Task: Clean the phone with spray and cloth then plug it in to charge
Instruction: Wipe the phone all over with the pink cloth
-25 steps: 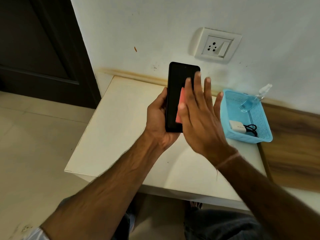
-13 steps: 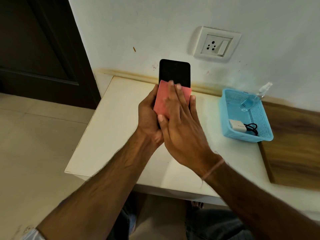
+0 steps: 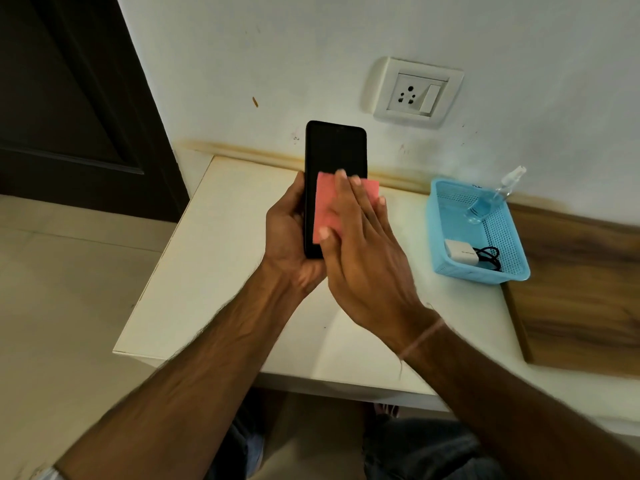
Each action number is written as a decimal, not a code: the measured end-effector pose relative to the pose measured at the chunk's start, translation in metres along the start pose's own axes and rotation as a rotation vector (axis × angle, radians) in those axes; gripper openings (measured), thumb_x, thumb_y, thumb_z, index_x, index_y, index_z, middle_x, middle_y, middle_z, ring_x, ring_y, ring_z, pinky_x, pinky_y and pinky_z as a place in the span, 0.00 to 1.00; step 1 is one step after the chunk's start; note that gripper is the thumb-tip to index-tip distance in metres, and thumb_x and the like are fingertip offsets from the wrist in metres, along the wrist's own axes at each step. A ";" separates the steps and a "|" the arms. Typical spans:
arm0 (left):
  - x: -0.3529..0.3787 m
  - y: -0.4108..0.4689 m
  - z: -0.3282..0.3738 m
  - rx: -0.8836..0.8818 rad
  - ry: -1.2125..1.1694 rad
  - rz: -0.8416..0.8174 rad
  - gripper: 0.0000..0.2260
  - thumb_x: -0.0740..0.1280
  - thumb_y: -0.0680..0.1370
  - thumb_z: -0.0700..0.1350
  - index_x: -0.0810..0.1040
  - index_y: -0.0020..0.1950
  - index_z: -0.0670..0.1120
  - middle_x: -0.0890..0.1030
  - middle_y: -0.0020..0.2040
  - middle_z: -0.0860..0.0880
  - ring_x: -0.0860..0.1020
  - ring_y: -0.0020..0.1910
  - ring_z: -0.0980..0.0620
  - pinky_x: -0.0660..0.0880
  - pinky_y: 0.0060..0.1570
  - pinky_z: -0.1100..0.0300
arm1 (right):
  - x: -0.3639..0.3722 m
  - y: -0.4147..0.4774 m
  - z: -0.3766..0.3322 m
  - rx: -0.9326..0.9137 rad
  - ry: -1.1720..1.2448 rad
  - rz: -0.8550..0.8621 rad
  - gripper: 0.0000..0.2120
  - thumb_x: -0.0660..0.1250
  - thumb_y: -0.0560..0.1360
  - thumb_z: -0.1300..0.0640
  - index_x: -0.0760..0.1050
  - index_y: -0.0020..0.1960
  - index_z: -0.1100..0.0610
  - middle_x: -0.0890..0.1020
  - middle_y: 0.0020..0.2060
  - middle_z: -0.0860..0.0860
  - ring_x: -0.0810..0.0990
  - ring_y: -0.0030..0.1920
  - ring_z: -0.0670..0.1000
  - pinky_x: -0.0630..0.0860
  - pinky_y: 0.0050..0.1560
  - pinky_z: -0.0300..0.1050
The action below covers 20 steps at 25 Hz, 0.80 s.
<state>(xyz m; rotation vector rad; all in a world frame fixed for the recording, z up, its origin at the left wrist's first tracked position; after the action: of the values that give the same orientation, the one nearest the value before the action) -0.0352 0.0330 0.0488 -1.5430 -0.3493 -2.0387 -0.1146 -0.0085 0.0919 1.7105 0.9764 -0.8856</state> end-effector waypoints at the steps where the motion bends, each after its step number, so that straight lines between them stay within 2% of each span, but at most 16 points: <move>1: 0.002 0.000 0.001 0.009 -0.019 -0.022 0.24 0.62 0.81 0.54 0.77 0.70 0.40 0.79 0.68 0.40 0.77 0.69 0.40 0.72 0.70 0.46 | 0.000 0.011 -0.003 0.005 -0.014 0.009 0.27 0.49 0.83 0.50 0.48 0.78 0.57 0.54 0.78 0.55 0.49 0.78 0.52 0.49 0.77 0.53; 3: 0.004 0.000 0.002 0.023 -0.024 -0.059 0.22 0.59 0.84 0.52 0.74 0.74 0.43 0.74 0.74 0.42 0.73 0.74 0.43 0.67 0.75 0.48 | 0.000 0.033 -0.005 0.018 -0.095 0.026 0.26 0.48 0.83 0.51 0.49 0.79 0.56 0.52 0.78 0.55 0.47 0.78 0.53 0.49 0.77 0.55; 5: 0.003 0.000 0.003 0.035 0.011 -0.040 0.21 0.57 0.85 0.53 0.74 0.75 0.46 0.73 0.76 0.43 0.71 0.75 0.42 0.64 0.77 0.46 | -0.001 0.054 -0.004 0.042 -0.154 0.037 0.26 0.48 0.83 0.52 0.51 0.79 0.56 0.52 0.78 0.55 0.47 0.78 0.55 0.48 0.77 0.56; 10: 0.004 -0.001 0.005 0.064 0.052 -0.007 0.21 0.58 0.85 0.55 0.78 0.71 0.47 0.79 0.70 0.43 0.76 0.70 0.41 0.75 0.66 0.45 | -0.002 0.082 -0.006 0.065 -0.149 0.043 0.27 0.48 0.83 0.50 0.48 0.79 0.55 0.50 0.79 0.55 0.45 0.78 0.55 0.44 0.77 0.55; 13: 0.004 -0.004 0.007 0.060 0.064 0.004 0.20 0.58 0.85 0.55 0.80 0.70 0.47 0.79 0.70 0.43 0.76 0.71 0.42 0.75 0.67 0.46 | -0.004 0.073 -0.011 0.027 -0.150 0.049 0.26 0.49 0.83 0.52 0.49 0.79 0.56 0.51 0.78 0.54 0.46 0.78 0.54 0.46 0.77 0.55; 16: 0.004 -0.005 0.007 0.058 0.038 0.008 0.21 0.56 0.86 0.54 0.75 0.73 0.45 0.78 0.71 0.44 0.76 0.71 0.44 0.70 0.73 0.50 | 0.001 0.044 -0.017 -0.016 -0.132 0.014 0.26 0.48 0.83 0.52 0.49 0.79 0.57 0.50 0.78 0.53 0.45 0.78 0.52 0.48 0.77 0.53; 18: 0.005 -0.004 0.007 0.031 0.046 0.008 0.25 0.54 0.86 0.55 0.70 0.78 0.43 0.73 0.74 0.41 0.72 0.74 0.42 0.65 0.76 0.50 | 0.006 0.021 -0.019 -0.037 -0.111 -0.049 0.27 0.47 0.83 0.50 0.47 0.79 0.56 0.48 0.79 0.52 0.42 0.78 0.51 0.46 0.77 0.53; 20: 0.004 -0.005 0.009 -0.041 0.075 0.003 0.31 0.54 0.84 0.59 0.66 0.79 0.40 0.71 0.73 0.37 0.75 0.67 0.39 0.68 0.72 0.49 | 0.011 -0.001 -0.023 -0.091 -0.102 -0.096 0.27 0.46 0.83 0.47 0.47 0.79 0.57 0.47 0.79 0.52 0.42 0.78 0.51 0.46 0.77 0.54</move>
<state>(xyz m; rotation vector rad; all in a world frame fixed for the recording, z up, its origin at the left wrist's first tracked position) -0.0313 0.0405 0.0558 -1.4854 -0.2778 -2.1070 -0.1084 0.0158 0.0886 1.5378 1.0218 -0.9668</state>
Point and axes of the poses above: each hand's wrist, its own y-axis towards the middle knuckle, its own x-axis out of the palm, z = x × y, the point moved 4 cm from there along y, towards the middle knuckle
